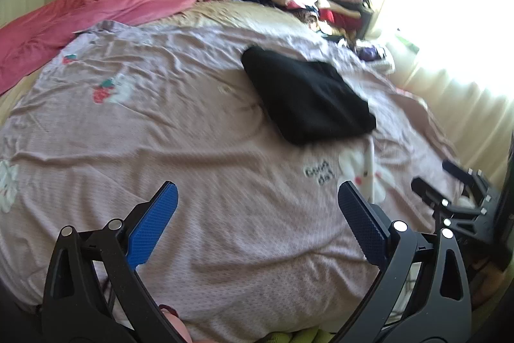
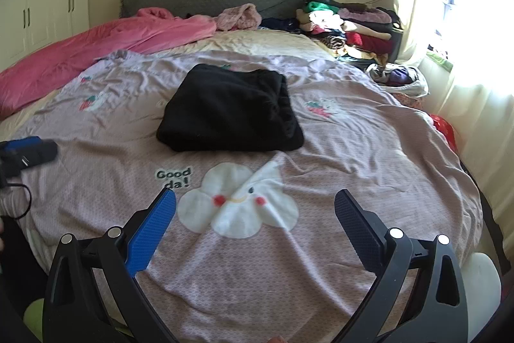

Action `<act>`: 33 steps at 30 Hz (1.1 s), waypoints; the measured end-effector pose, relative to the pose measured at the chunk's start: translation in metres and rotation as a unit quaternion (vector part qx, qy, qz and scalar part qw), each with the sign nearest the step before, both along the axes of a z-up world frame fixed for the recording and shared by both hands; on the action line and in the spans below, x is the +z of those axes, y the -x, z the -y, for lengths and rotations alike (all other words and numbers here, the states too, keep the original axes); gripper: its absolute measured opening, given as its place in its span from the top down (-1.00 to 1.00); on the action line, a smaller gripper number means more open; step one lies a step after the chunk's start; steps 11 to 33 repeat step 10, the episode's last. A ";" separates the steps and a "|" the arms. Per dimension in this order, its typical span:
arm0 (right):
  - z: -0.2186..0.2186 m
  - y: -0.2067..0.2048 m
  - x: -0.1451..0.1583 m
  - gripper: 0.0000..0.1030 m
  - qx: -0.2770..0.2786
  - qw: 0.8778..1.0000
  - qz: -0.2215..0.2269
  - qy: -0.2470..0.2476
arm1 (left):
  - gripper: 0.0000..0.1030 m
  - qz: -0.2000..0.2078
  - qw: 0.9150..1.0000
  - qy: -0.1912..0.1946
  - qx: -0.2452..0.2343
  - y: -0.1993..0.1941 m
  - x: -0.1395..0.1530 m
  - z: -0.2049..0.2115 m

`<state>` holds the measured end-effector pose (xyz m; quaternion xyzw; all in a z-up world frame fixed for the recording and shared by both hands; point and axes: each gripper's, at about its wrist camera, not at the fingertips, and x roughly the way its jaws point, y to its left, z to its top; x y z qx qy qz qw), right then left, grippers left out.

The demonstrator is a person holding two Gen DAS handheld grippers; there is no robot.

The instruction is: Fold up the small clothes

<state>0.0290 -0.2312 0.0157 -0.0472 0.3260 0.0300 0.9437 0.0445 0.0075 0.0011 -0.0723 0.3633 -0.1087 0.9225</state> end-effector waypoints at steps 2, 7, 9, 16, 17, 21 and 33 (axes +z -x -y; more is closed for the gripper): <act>0.013 0.002 0.005 -0.91 -0.023 1.000 0.001 -0.005 | -0.82 0.004 1.000 -0.001 0.023 -0.004 0.014 -0.018; 0.075 0.012 0.012 -0.91 -0.111 0.994 -0.003 0.003 | -0.82 0.009 0.995 0.013 0.102 -0.025 0.062 -0.106; 0.113 0.020 0.010 -0.91 -0.166 0.986 -0.008 0.011 | -0.82 0.023 0.989 -0.006 0.149 -0.033 0.081 -0.152; 0.138 0.025 0.005 -0.91 -0.203 0.979 -0.017 0.021 | -0.82 0.027 0.985 -0.010 0.171 -0.036 0.088 -0.173; 0.138 0.025 0.005 -0.91 -0.203 0.979 -0.017 0.021 | -0.82 0.027 0.985 -0.010 0.171 -0.036 0.088 -0.173; 0.138 0.025 0.005 -0.91 -0.203 0.979 -0.017 0.021 | -0.82 0.027 0.985 -0.010 0.171 -0.036 0.088 -0.173; 0.138 0.025 0.005 -0.91 -0.203 0.979 -0.017 0.021 | -0.82 0.027 0.985 -0.010 0.171 -0.036 0.088 -0.173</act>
